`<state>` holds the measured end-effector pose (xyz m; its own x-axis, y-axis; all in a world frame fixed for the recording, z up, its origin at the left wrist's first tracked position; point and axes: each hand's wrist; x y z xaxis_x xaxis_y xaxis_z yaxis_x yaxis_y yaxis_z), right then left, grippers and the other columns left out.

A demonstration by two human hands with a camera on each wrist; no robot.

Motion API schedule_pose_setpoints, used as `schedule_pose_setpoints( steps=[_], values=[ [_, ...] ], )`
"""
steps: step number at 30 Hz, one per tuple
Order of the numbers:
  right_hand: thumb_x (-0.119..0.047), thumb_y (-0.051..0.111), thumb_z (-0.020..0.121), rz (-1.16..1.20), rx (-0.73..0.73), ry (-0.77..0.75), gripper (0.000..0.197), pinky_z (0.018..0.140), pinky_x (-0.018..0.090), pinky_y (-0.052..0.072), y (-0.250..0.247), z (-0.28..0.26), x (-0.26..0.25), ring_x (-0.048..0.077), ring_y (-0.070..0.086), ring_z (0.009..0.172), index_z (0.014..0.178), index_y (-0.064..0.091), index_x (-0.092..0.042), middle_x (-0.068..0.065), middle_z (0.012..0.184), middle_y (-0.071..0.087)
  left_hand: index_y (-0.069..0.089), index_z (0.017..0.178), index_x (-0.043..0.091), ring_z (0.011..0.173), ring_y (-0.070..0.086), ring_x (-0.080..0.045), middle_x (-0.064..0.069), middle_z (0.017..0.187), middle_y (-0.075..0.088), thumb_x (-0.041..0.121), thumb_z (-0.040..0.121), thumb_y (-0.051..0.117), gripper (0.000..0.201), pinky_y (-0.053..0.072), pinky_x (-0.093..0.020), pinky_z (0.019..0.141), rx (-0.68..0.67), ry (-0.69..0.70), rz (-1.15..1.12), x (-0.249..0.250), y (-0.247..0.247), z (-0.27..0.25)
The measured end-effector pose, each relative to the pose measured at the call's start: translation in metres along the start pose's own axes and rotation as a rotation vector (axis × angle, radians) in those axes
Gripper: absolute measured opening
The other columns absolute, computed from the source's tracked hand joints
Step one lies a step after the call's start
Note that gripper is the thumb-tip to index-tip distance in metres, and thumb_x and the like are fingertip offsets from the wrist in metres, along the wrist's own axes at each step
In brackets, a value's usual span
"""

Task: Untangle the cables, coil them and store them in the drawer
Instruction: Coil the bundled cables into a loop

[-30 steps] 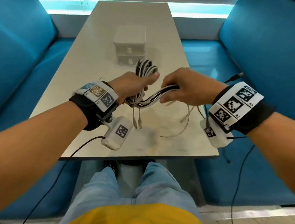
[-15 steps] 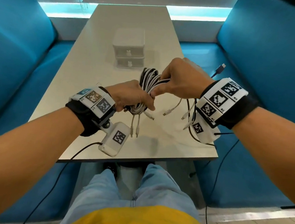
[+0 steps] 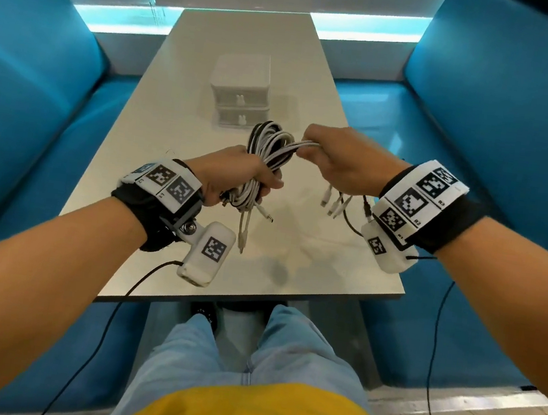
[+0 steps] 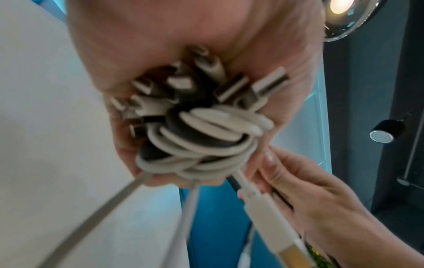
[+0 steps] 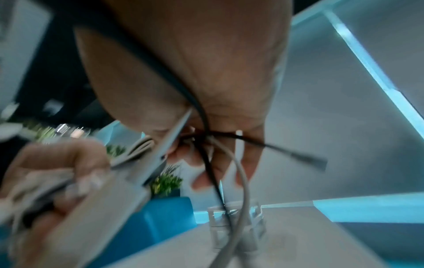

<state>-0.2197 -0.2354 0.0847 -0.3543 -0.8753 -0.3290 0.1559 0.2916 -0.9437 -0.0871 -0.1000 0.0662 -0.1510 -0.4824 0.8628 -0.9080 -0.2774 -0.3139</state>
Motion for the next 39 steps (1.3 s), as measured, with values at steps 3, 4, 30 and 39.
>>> schedule_pose_setpoints(
  steps=[3,4,30,39],
  values=[
    [-0.032,0.051,0.098,0.442,0.102,-0.013,0.024,0.050,0.024,0.048,-0.004,0.000,-0.002,0.009,0.056,0.056,0.097,0.058,-0.010,-0.003,0.078,0.056,0.061,0.075,0.013,0.054,0.049,-0.017,-0.002,0.060,0.051,0.003,0.078,0.063,0.010,0.039,-0.036,0.066,-0.066,0.038,-0.101,-0.003,0.005,-0.003],
    [-0.031,0.055,0.095,0.515,0.133,-0.030,0.020,0.045,0.018,0.045,-0.008,-0.001,-0.004,0.005,0.053,0.048,0.098,0.060,-0.012,-0.007,0.076,0.057,0.060,0.077,0.012,0.053,0.050,-0.017,-0.002,0.059,0.050,0.001,0.081,0.061,0.012,0.040,-0.033,0.062,-0.076,0.050,-0.130,-0.003,0.009,-0.004],
    [-0.023,0.038,0.102,0.405,0.007,-0.022,0.028,0.055,0.011,0.039,-0.010,-0.006,0.005,-0.002,0.052,0.054,0.090,0.061,-0.010,0.002,0.074,0.063,0.058,0.070,0.011,0.049,0.049,-0.016,-0.002,0.053,0.052,0.004,0.080,0.061,0.013,0.037,-0.024,0.047,0.209,0.137,0.143,0.019,0.009,-0.004],
    [-0.057,0.052,0.088,0.284,-0.046,0.069,0.050,0.054,0.027,0.042,-0.012,-0.007,0.014,0.011,0.052,0.047,0.066,0.055,-0.012,0.009,0.063,0.062,0.056,0.069,0.012,0.051,0.050,-0.018,-0.003,0.053,0.052,0.003,0.081,0.062,0.015,0.038,-0.023,0.046,0.147,0.191,0.151,0.019,0.012,-0.006]
  ],
)
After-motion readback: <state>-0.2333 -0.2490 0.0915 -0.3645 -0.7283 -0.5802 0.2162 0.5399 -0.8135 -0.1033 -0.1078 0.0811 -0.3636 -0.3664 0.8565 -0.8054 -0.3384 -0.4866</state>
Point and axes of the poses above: each hand's wrist, its own z-axis towards the middle knuckle, its own y-axis out of the palm, x = y × z
